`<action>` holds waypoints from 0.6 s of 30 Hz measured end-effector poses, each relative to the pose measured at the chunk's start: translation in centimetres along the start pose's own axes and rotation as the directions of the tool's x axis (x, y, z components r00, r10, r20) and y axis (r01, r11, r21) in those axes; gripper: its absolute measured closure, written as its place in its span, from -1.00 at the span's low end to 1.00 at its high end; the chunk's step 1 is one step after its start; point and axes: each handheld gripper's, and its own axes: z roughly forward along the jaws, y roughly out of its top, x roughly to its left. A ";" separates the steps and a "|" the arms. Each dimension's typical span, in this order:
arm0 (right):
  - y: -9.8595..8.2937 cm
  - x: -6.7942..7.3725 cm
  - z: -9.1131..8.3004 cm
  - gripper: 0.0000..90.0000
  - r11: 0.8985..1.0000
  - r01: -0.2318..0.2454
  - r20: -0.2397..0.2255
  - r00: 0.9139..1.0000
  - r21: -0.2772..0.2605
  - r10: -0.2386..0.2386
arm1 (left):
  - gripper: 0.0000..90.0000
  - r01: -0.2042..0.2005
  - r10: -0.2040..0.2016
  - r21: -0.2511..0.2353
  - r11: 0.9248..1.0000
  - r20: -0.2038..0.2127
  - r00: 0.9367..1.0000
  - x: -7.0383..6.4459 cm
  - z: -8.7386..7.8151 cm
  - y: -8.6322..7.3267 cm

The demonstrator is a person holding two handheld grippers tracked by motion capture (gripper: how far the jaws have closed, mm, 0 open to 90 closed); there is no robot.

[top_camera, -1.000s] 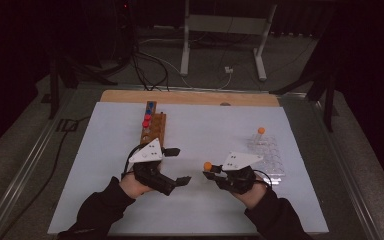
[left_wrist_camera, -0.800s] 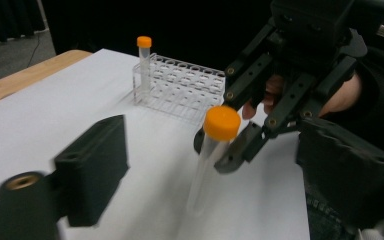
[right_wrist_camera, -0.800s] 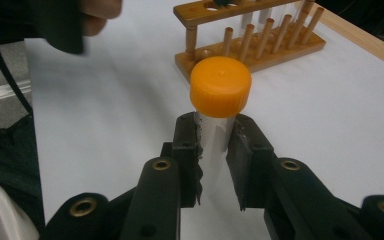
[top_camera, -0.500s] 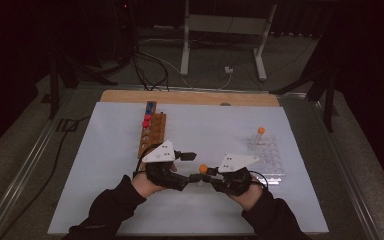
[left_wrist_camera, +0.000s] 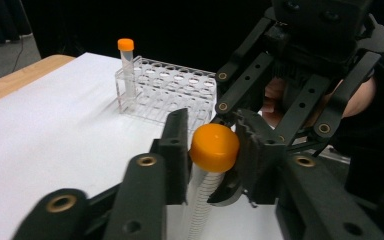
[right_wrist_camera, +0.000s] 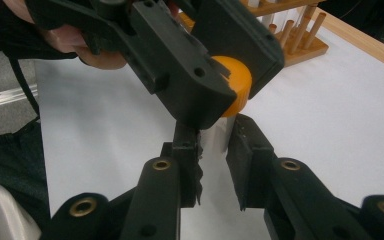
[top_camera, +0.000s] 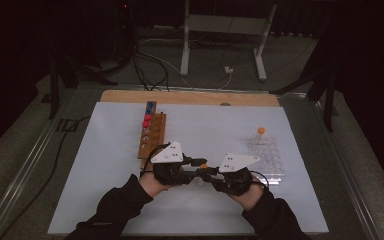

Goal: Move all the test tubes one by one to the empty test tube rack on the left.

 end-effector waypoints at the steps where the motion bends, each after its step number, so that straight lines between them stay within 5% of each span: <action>1: 0.0 -0.1 0.0 0.66 1.000 -0.004 -0.005 1.000 -0.001 0.004 | 0.57 -0.006 0.006 0.000 1.000 0.000 1.000 0.0 0.0 0.0; 7: -0.1 -0.2 -0.2 0.51 1.000 -0.021 0.008 1.000 -0.021 0.021 | 0.59 0.003 -0.003 -0.003 1.000 -0.022 1.000 0.5 -0.4 0.2; 18: -0.4 -1.2 -1.3 -0.38 0.992 -0.085 0.058 0.994 -0.095 0.091 | 0.59 0.001 -0.003 -0.021 1.000 -0.087 0.996 2.0 -2.9 1.7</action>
